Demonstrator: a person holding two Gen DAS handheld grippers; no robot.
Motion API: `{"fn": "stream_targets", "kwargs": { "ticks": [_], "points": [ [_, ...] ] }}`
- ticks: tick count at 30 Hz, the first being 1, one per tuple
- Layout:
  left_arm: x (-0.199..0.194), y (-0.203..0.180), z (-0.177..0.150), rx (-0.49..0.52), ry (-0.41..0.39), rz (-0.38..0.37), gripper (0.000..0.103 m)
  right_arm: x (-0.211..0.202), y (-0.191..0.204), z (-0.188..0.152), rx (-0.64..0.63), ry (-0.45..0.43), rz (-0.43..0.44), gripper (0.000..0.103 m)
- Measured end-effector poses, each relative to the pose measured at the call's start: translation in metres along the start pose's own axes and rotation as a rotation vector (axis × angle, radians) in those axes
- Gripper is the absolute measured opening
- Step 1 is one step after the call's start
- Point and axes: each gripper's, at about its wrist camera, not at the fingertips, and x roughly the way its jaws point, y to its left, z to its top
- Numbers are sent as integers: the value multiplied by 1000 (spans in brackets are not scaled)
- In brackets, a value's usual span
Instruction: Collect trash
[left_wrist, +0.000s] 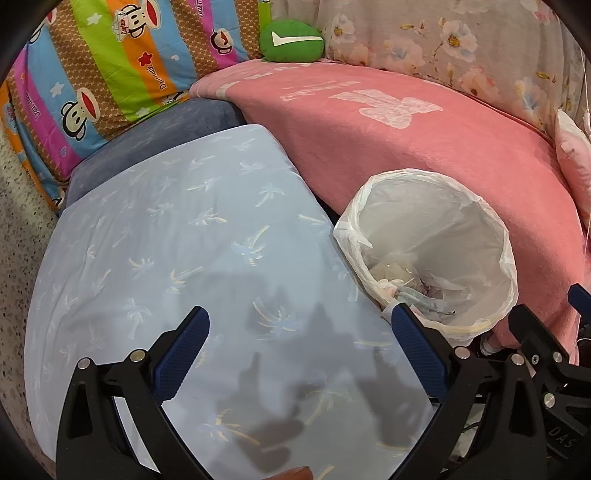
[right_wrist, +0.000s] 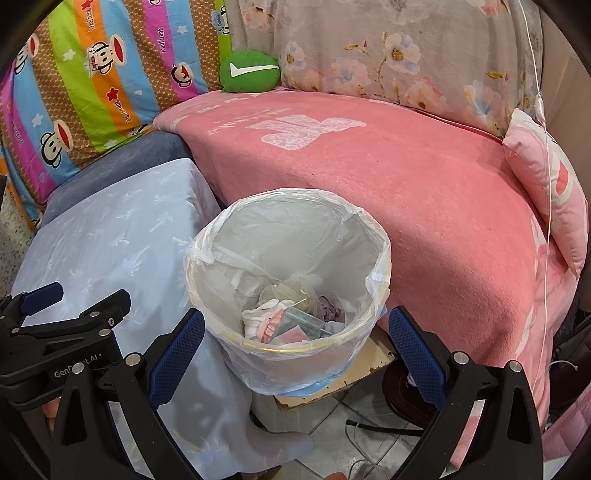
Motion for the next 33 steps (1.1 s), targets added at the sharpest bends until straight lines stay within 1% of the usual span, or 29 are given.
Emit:
{"fn": "stream_targets", "kwargs": {
  "ticks": [7, 21, 33],
  "points": [
    [-2, -5, -1, -3, -3, -28, 95, -1, -1, -2, 6, 1, -2, 97],
    [-1, -8, -3, -15, 7, -38, 96, 0, -5, -5, 16, 4, -11, 97],
    [0, -11, -6, -11, 20, -14, 96, 1, -7, -6, 22, 8, -11, 97]
  ]
}}
